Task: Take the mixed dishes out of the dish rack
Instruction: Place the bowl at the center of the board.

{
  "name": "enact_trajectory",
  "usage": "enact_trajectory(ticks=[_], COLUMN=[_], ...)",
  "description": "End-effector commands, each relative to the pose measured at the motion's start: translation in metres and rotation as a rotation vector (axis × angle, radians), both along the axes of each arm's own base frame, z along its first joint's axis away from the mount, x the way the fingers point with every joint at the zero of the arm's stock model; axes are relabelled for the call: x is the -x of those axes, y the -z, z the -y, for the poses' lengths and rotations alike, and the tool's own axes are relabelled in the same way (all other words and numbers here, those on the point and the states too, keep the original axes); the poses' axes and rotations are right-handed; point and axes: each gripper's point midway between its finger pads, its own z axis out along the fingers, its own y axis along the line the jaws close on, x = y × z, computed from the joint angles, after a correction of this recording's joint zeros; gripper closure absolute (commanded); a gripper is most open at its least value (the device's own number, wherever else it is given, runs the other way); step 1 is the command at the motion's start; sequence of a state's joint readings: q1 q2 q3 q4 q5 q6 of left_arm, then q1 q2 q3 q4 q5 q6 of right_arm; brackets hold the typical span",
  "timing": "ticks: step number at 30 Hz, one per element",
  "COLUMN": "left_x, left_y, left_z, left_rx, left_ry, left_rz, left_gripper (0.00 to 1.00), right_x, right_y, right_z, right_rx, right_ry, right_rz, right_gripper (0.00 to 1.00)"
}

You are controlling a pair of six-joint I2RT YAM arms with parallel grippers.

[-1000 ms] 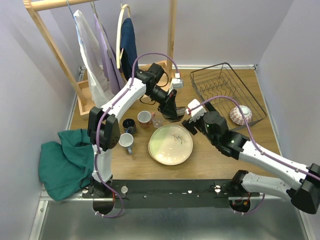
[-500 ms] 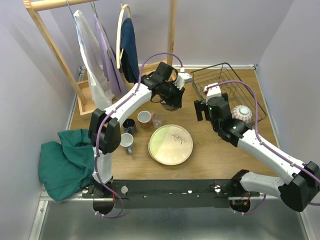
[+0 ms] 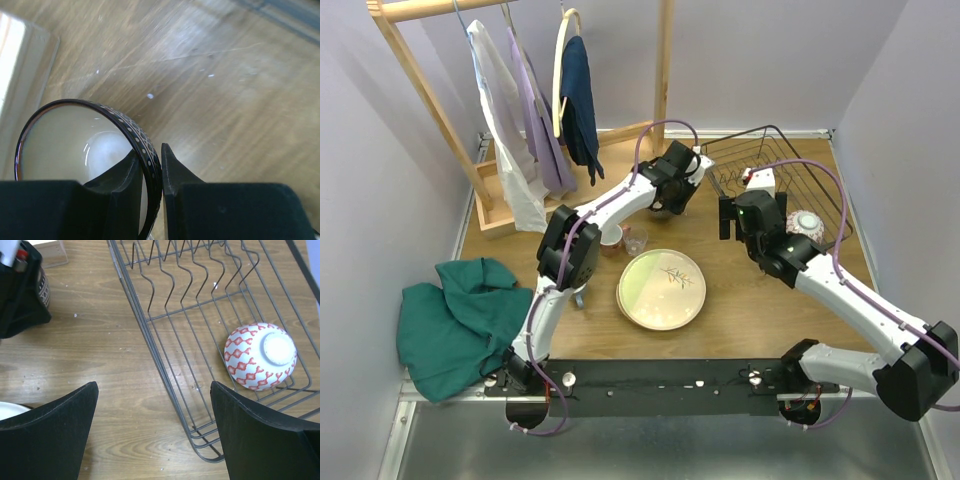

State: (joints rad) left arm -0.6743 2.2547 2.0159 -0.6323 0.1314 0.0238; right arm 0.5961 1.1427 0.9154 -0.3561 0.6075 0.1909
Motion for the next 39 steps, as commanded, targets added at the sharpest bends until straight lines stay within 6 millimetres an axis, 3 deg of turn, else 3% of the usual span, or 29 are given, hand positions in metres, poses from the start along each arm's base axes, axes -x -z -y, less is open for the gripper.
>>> enact_trajectory(ticks=[1,4,9,16,21,25,28,33,35,39], left_x=[-0.025,-0.019,-0.004,0.009,0.021,0.036,0.041,0.034,0.027,0.022], left_y=[-0.002,0.015,0.027,0.032,0.016,0.01,-0.007,-0.064,-0.092,-0.123], left_z=[-0.001,-0.001,0.009,0.018,0.021,0.025,0.029,0.023,0.012,-0.017], left_rx=[-0.027,-0.048,-0.047,-0.048,-0.016,0.007,0.05,0.106,0.136,0.192], left_ry=[-0.091,-0.128,-0.144,-0.174,-0.186,-0.185,-0.194,-0.223,-0.263,-0.339], left_rz=[0.092,0.064,0.058,0.041,0.025,-0.011,-0.018,0.064,0.109,0.138], left_gripper=[1.0,1.0,1.0,0.72,0.61,0.44,0.31,0.2,0.14,0.07], right_x=[0.006,0.011,0.019,0.024,0.026,0.025,0.024,0.021,0.019,0.014], right_y=[-0.01,-0.008,-0.01,-0.008,-0.01,-0.015,-0.02,-0.029,-0.032,-0.033], right_z=[0.002,0.006,0.014,0.018,0.02,0.024,0.03,0.035,0.038,0.039], right_rx=[-0.066,-0.068,-0.075,-0.084,-0.087,-0.092,-0.085,-0.046,-0.035,-0.027], right_ry=[0.038,0.055,0.075,0.09,0.095,0.114,0.146,0.161,0.176,0.2], right_rz=[0.002,-0.003,0.006,-0.002,0.011,0.037,0.065,0.086,0.089,0.081], right_gripper=[0.0,0.0,0.0,0.0,0.0,0.0,0.0,0.0,0.0,0.0])
